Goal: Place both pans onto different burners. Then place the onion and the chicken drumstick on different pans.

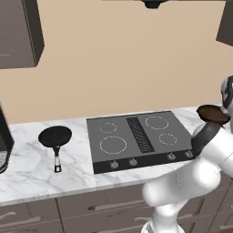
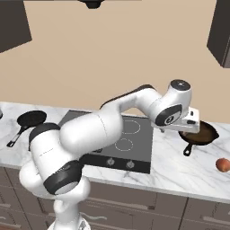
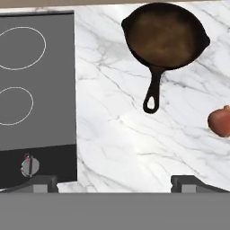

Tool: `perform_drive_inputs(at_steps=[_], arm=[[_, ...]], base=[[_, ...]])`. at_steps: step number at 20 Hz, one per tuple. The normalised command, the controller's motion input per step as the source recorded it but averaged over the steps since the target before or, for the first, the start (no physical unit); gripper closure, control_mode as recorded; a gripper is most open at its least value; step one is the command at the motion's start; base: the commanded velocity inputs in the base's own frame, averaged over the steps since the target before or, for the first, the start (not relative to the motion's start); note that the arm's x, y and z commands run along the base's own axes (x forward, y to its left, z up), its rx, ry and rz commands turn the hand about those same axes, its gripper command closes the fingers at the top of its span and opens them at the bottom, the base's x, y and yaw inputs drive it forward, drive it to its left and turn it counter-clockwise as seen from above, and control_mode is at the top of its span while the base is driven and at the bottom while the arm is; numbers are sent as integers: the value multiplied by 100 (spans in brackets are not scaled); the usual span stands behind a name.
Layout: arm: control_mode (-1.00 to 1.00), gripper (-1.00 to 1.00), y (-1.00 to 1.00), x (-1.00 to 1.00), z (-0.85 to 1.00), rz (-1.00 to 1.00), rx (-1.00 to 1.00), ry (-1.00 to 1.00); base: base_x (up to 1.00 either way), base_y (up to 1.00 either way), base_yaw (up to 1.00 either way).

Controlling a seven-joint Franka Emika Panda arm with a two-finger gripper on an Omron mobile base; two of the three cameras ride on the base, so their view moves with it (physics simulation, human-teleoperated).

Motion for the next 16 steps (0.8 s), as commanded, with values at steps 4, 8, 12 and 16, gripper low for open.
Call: perform_drive_inputs(at_steps=[4, 8, 12, 16], arm=[[-100, -100, -55, 15, -44, -4, 0, 2], [-100, -100, -30, 24, -45, -1, 0, 2], [-100, -100, -11, 37, -38, -3, 0, 1], [-100, -100, -13, 42, -34, -3, 0, 1]], base=[[0, 0, 0], [0, 0, 0], [0, 0, 0], [0, 0, 0]])
